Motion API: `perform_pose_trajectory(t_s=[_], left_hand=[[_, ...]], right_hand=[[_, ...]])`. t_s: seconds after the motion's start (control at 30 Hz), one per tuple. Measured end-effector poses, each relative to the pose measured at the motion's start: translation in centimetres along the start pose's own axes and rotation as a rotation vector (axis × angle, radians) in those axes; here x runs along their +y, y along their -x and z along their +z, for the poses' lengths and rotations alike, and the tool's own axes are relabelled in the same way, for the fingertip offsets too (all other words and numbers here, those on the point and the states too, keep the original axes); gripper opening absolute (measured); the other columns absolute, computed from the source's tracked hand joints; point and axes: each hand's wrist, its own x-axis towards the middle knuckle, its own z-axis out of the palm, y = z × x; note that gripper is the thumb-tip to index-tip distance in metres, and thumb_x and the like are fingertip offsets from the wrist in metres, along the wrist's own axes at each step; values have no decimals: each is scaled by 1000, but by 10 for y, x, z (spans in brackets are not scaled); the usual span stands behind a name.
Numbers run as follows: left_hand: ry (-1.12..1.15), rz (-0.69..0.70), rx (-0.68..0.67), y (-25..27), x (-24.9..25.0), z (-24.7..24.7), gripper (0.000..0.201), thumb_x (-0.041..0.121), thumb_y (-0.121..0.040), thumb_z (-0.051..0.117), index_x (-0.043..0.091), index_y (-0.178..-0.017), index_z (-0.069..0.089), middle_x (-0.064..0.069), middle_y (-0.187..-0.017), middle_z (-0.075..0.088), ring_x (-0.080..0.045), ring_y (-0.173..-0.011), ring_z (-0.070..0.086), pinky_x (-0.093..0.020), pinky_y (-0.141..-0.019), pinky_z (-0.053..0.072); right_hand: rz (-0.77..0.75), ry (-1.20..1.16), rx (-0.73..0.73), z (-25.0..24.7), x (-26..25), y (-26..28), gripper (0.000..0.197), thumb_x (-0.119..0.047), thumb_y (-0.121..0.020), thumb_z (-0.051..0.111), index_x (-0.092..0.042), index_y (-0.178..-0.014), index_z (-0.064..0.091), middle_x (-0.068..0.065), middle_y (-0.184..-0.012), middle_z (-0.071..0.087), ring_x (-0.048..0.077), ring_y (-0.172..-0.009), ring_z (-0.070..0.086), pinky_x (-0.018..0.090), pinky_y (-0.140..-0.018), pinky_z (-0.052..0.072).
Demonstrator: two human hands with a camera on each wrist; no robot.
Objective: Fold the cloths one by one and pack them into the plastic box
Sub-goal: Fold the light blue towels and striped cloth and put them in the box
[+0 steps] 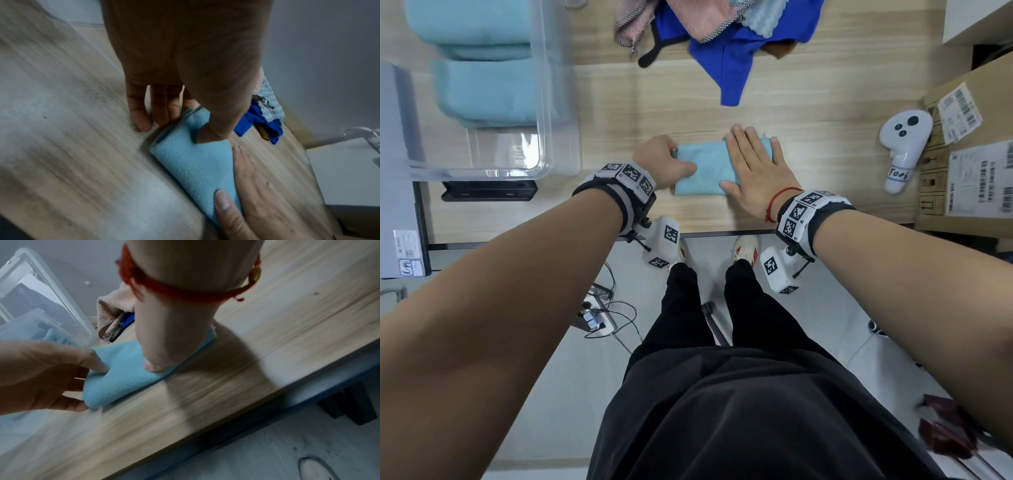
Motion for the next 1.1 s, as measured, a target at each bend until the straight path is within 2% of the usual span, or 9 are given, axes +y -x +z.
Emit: perform_pose_trajectory(t_s=[0.13, 0.27, 0.37, 0.57, 0.7, 0.8, 0.9, 0.97, 1.1], left_hand=[[137, 19, -38, -2, 10, 6, 27, 29, -74, 71, 16, -91, 55, 0, -93, 60, -16, -83, 59, -31, -71, 48], [247, 44, 23, -8, 9, 14, 45, 49, -80, 71, 16, -102, 50, 3, -98, 55, -13, -88, 53, -29, -77, 44], [121, 91, 111, -10, 2, 14, 44, 46, -90, 60, 12, -118, 58, 1, -106, 57, -13, -96, 53, -25, -82, 40], [74, 139, 142, -7, -1, 15, 22, 31, -91, 61, 17, -102, 74, -2, -84, 66, -17, -79, 58, -27, -74, 47], [-24, 256, 99, 7, 19, 7, 20, 24, -91, 61, 19, -105, 74, 7, -67, 55, -9, -64, 47, -22, -68, 36], [-57, 329, 60, 24, 41, -3, 18, 21, -89, 64, 24, -104, 75, 8, -69, 59, -8, -62, 50, -22, -65, 41], [-68, 409, 31, 42, 60, -18, 19, 19, -87, 66, 25, -102, 76, -2, -89, 73, -16, -79, 62, -28, -77, 49], [-40, 459, 33, 56, 75, -33, 19, 16, -87, 66, 22, -103, 76, -4, -95, 74, -10, -79, 61, -23, -76, 47], [-89, 526, 109, 85, 96, -68, 21, 6, -88, 63, 15, -105, 74, 12, -73, 60, 13, -56, 49, -3, -60, 33]], right_hand=[[2, -4, 1, 2, -1, 0, 77, -55, -98, 22, -14, -154, -10, 2, -162, -15, 19, -148, -15, 50, -119, -5], [6, -6, 2, 1, -2, 0, 77, -55, -97, 24, -15, -154, -10, 1, -162, -15, 18, -149, -14, 50, -119, -5], [2, -20, -7, 2, -1, 2, 77, -54, -98, 24, -16, -154, -10, 1, -162, -15, 18, -148, -14, 50, -118, -6], [-8, -56, -53, 2, 6, 12, 76, -54, -98, 27, -17, -154, -9, -1, -162, -14, 17, -149, -14, 53, -117, -5], [-10, -169, -59, -22, 11, 14, 62, -47, -101, 29, -14, -152, 19, 3, -160, 16, 21, -147, 13, 57, -115, 5], [26, -376, -21, -52, 21, 13, 47, -38, -101, 38, -17, -143, 40, 8, -147, 43, 26, -134, 40, 49, -113, 22], [-52, -488, -18, -77, 28, 18, 48, -33, -99, 48, -16, -144, 41, 9, -146, 46, 27, -132, 43, 36, -111, 30], [-100, -492, -62, -95, 31, 25, 50, -31, -99, 51, -15, -144, 40, 9, -144, 48, 26, -130, 45, 30, -106, 31], [-72, -453, -66, -124, 42, 33, 32, -30, -98, 52, -7, -119, 57, 15, -117, 62, 32, -108, 55, 32, -84, 37]])
